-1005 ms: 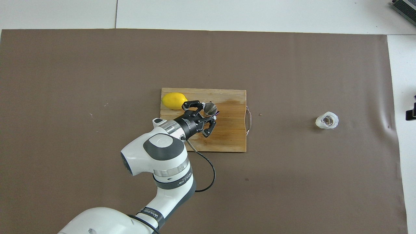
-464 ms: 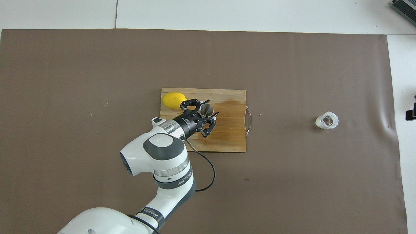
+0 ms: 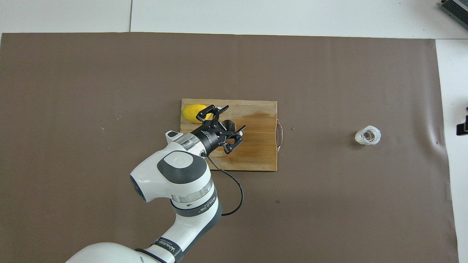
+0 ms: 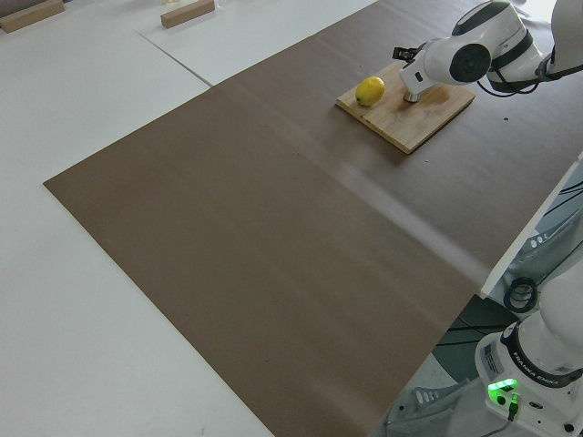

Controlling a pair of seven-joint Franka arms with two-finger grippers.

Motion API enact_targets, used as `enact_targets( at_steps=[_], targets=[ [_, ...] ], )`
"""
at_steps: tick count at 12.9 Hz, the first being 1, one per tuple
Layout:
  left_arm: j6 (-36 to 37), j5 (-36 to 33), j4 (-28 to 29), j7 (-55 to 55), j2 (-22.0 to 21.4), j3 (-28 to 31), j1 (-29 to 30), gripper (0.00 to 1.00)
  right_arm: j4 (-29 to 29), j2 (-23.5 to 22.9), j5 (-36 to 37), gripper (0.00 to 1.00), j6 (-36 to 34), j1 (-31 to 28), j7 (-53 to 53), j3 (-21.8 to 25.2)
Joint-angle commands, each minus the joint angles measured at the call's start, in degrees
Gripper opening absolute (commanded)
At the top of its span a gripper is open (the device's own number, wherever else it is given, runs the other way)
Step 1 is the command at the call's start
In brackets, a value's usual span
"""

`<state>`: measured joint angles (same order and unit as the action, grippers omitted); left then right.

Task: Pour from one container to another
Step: 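Open the left gripper and draw it back from the metal cup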

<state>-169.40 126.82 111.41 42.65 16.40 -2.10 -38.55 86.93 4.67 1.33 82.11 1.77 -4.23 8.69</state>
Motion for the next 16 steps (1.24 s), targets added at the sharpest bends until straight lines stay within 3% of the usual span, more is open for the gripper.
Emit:
enact_targets(
  at_steps=[1,7,12,16],
  targets=[
    [-2.69,0.01,0.39,-0.28,-2.5,-0.1,-0.56,0.82,0.96,1.05,-1.15,1.0,-0.37,-0.45,1.25,-0.16],
    [-4.54,-1.21,-0.66,-0.28,-5.76,0.16,0.05,0.83,0.96,1.05,-1.15,1.0,-0.37,-0.45,1.25,-0.16],
    [-4.36,-12.88,-2.25,-0.28,-5.59,0.61,3.47,0.83,0.96,1.05,-1.15,1.0,-0.37,-0.45,1.25,-0.16],
    [-3.48,-27.12,-2.43,-0.37,-4.97,0.6,9.09,0.83,0.96,1.05,-1.15,1.0,-0.37,-0.45,1.25,-0.16]
  ],
)
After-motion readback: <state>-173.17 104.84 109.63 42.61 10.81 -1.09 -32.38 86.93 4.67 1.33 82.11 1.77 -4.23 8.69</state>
